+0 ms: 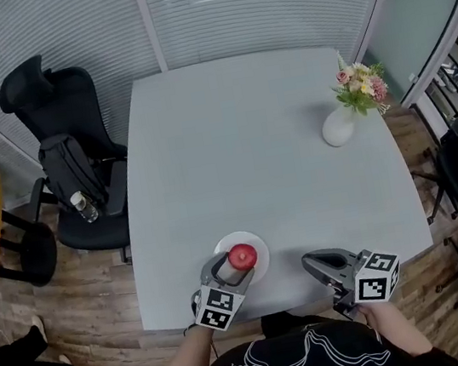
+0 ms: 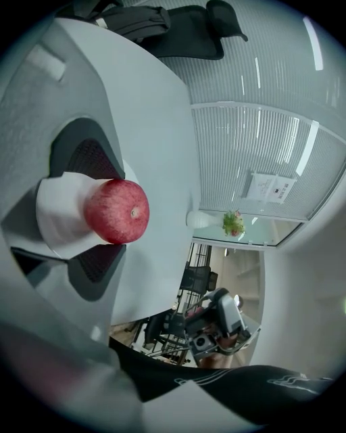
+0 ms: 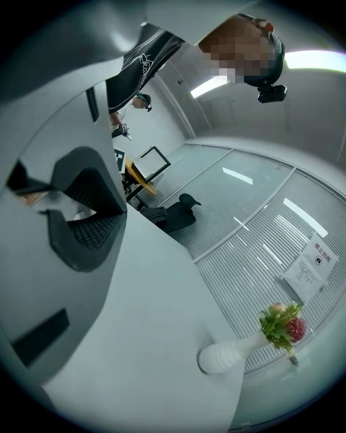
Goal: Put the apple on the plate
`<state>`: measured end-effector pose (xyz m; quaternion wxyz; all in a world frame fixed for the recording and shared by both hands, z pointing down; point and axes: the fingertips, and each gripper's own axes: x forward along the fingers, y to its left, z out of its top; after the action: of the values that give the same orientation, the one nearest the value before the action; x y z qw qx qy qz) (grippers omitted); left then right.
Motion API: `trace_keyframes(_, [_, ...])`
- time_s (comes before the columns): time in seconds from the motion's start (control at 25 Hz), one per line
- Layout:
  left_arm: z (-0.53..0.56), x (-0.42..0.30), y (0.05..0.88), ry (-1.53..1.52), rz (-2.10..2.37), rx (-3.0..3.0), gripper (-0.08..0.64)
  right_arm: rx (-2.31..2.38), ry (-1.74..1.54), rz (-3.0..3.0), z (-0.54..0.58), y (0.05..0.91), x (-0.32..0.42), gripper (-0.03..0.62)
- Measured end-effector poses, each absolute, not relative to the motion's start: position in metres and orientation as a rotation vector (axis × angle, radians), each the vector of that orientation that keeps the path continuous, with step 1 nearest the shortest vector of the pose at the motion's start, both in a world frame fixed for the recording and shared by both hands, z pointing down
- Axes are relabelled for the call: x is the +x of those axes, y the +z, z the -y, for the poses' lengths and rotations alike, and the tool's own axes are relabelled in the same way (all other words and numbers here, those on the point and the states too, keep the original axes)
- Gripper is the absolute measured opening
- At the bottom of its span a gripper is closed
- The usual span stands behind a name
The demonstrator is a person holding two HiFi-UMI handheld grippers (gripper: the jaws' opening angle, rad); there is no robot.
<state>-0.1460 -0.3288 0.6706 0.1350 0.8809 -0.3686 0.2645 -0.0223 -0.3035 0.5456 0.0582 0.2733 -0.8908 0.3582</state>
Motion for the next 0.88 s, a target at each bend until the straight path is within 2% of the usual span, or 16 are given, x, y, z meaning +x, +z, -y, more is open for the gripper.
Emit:
trace_keyframes(0.4, [0.325, -0.146, 0.659, 0.673, 1.043, 2.524, 0.311, 0.797, 1.05, 2.713, 0.299, 0.538, -0.032, 0.008])
trace_keyframes(0.88, [0.29, -0.178, 0.556, 0.389, 1.177, 2.513, 0.308, 0.695, 0.869, 2.839, 0.264, 0.493, -0.054, 0.008])
